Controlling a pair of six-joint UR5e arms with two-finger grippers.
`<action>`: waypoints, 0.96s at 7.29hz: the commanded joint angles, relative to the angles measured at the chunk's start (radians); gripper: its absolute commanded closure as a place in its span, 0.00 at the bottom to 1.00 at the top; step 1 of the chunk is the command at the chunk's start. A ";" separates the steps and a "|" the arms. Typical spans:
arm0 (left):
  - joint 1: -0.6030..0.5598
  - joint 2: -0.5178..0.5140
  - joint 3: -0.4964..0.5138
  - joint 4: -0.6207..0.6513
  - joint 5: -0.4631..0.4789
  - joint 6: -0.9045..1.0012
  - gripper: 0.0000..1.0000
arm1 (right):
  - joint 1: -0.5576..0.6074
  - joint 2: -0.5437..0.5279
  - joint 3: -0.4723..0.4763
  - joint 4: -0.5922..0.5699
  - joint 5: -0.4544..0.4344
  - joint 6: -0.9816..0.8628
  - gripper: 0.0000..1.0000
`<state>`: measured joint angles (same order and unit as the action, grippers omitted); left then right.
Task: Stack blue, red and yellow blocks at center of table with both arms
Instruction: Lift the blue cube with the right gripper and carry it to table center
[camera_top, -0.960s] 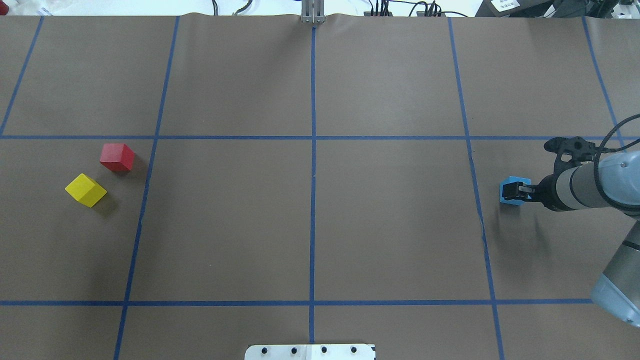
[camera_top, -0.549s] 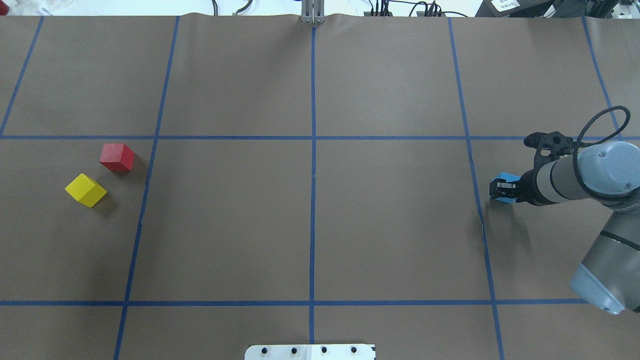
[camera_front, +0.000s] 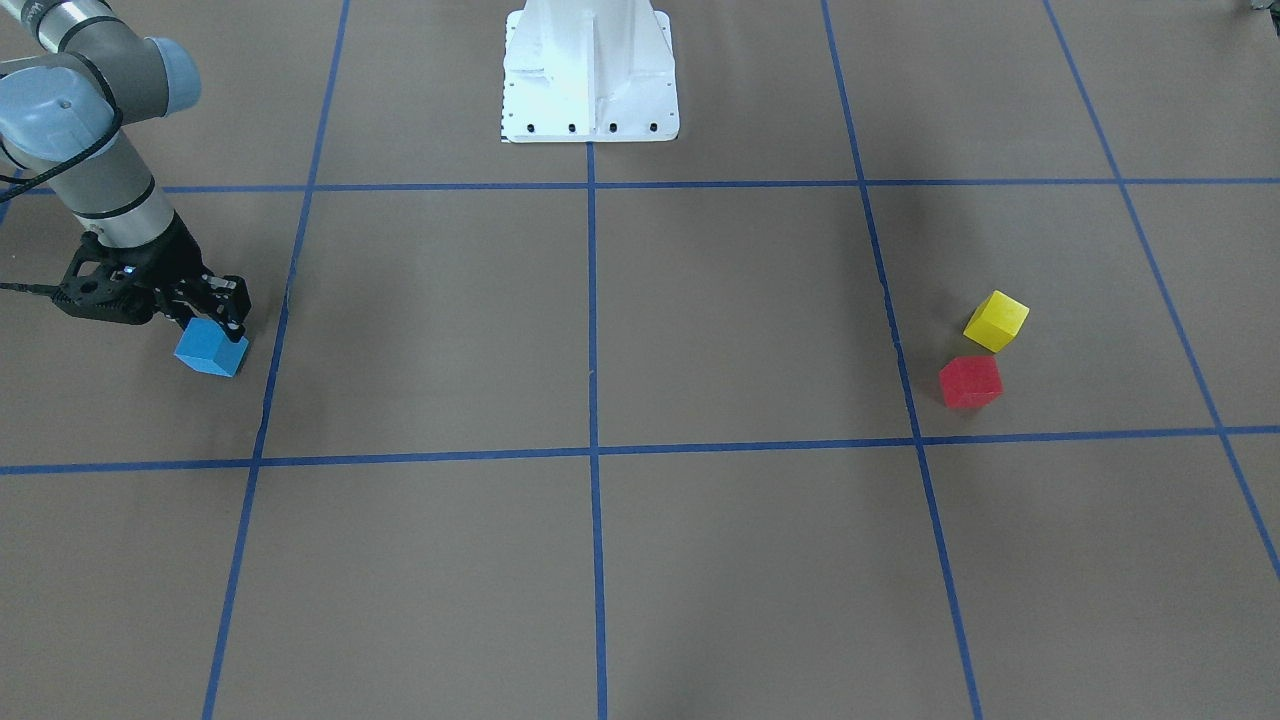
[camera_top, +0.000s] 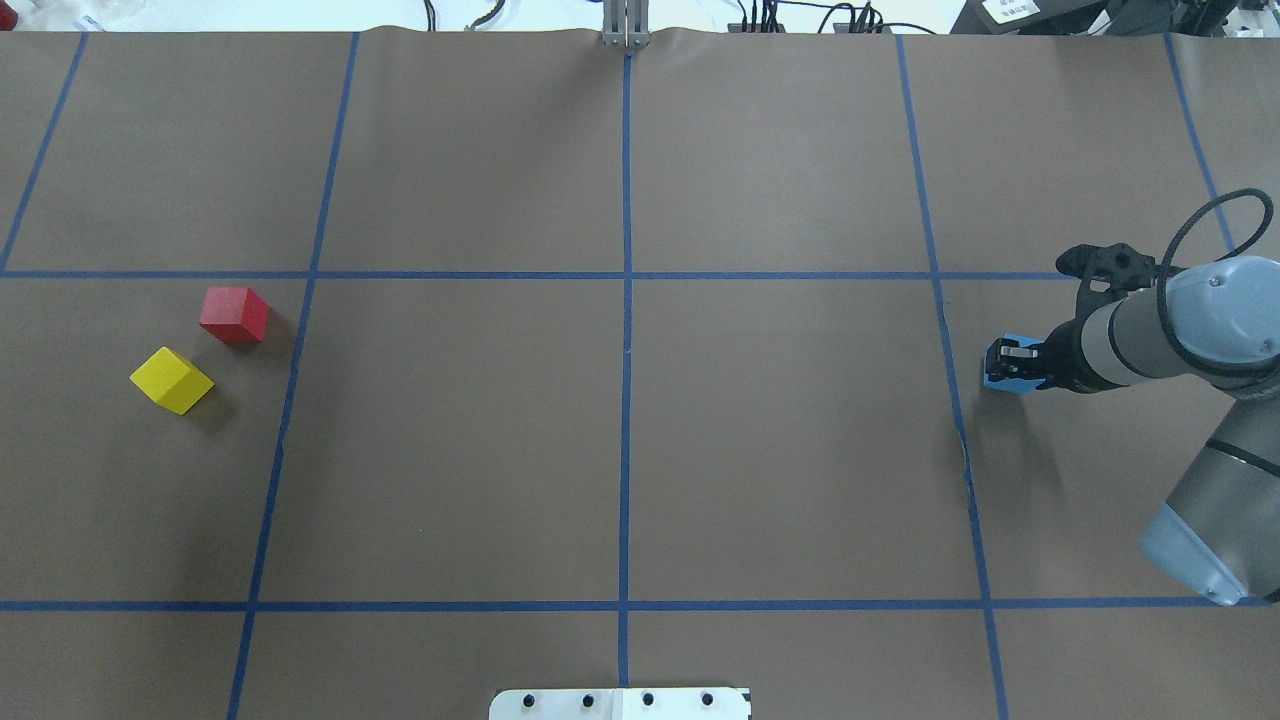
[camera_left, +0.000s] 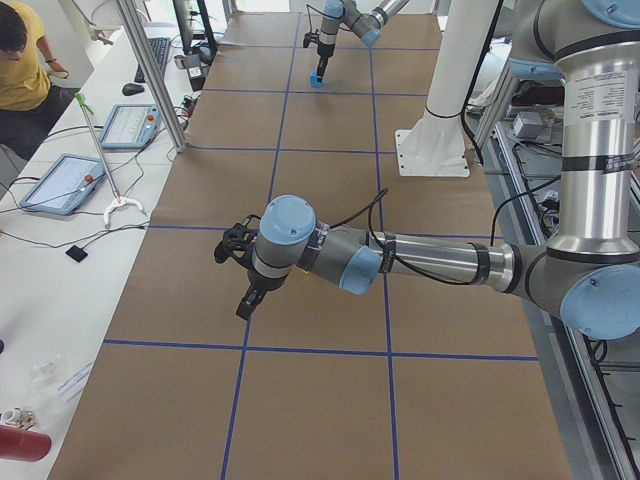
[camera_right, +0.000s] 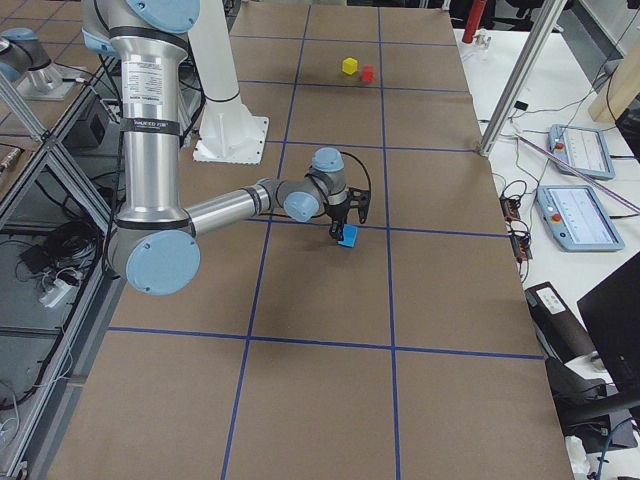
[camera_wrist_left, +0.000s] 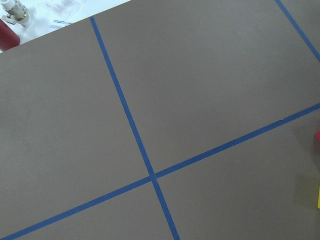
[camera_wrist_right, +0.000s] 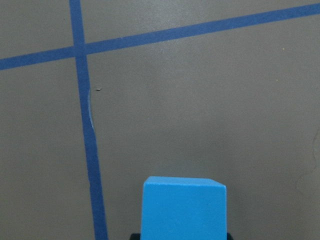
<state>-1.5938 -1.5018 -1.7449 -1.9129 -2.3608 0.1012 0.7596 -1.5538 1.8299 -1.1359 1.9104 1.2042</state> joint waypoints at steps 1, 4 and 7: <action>0.000 0.000 -0.001 0.000 -0.002 0.000 0.00 | 0.035 0.213 0.005 -0.237 0.021 -0.057 1.00; 0.000 0.000 0.001 0.000 0.000 -0.002 0.00 | -0.052 0.504 -0.076 -0.367 0.004 -0.058 1.00; 0.000 -0.002 0.001 0.002 0.000 -0.002 0.00 | -0.172 0.713 -0.256 -0.366 -0.040 -0.038 1.00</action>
<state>-1.5938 -1.5021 -1.7446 -1.9126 -2.3612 0.0997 0.6427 -0.9178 1.6429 -1.5013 1.9030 1.1589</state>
